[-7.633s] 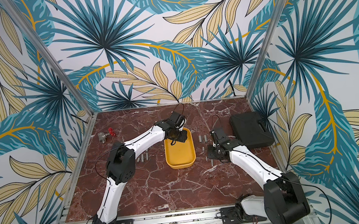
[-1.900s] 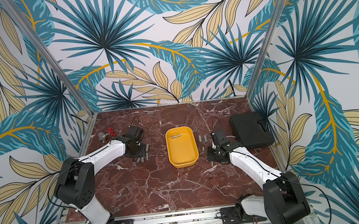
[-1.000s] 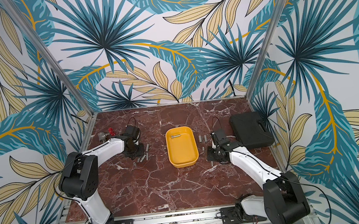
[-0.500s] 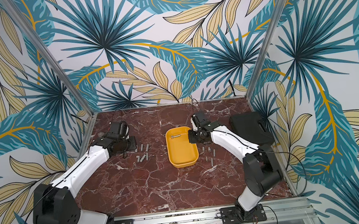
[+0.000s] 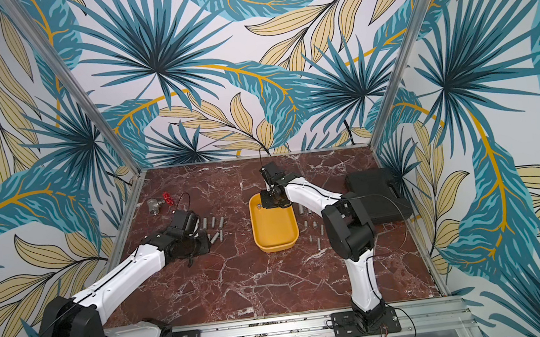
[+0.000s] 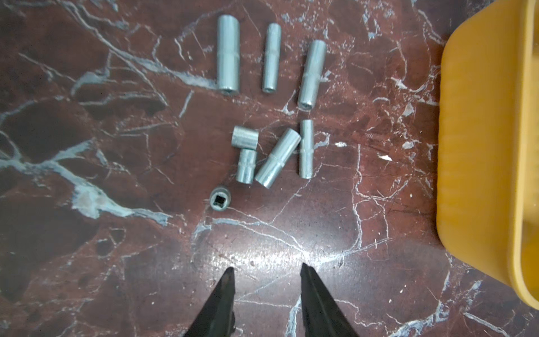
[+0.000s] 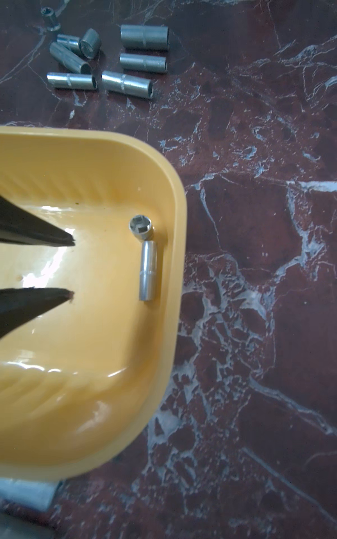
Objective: Take out the socket from the storage box
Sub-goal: Pick up the socket head from the storage box.
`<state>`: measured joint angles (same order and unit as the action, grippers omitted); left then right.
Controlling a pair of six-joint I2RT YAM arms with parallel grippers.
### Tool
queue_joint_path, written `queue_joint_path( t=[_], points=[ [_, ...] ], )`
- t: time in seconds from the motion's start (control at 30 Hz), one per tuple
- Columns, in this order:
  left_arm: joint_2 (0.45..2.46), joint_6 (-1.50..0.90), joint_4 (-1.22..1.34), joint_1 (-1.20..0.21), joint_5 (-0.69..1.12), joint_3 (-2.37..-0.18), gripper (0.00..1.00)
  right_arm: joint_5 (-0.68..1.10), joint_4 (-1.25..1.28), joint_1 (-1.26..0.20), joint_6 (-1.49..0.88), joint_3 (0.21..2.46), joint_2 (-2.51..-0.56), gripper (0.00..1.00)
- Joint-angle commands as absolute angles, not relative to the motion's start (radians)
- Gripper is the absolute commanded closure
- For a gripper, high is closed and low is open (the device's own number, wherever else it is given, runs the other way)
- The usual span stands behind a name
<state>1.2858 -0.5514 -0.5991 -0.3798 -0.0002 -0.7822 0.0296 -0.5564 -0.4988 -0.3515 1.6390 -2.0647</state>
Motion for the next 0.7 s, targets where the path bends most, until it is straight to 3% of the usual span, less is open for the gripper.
queue_joint_path(
  t=[0.0, 0.67],
  points=[
    [1.248, -0.599, -0.555, -0.392, 0.001, -0.736, 0.59, 0.010, -0.589, -0.523, -0.355, 1.692, -2.114, 0.73],
    [1.192, -0.637, -0.526, -0.404, 0.014, -0.650, 0.59, -0.041, -0.662, -0.565, -0.345, 1.899, -2.311, 0.72]
  ],
)
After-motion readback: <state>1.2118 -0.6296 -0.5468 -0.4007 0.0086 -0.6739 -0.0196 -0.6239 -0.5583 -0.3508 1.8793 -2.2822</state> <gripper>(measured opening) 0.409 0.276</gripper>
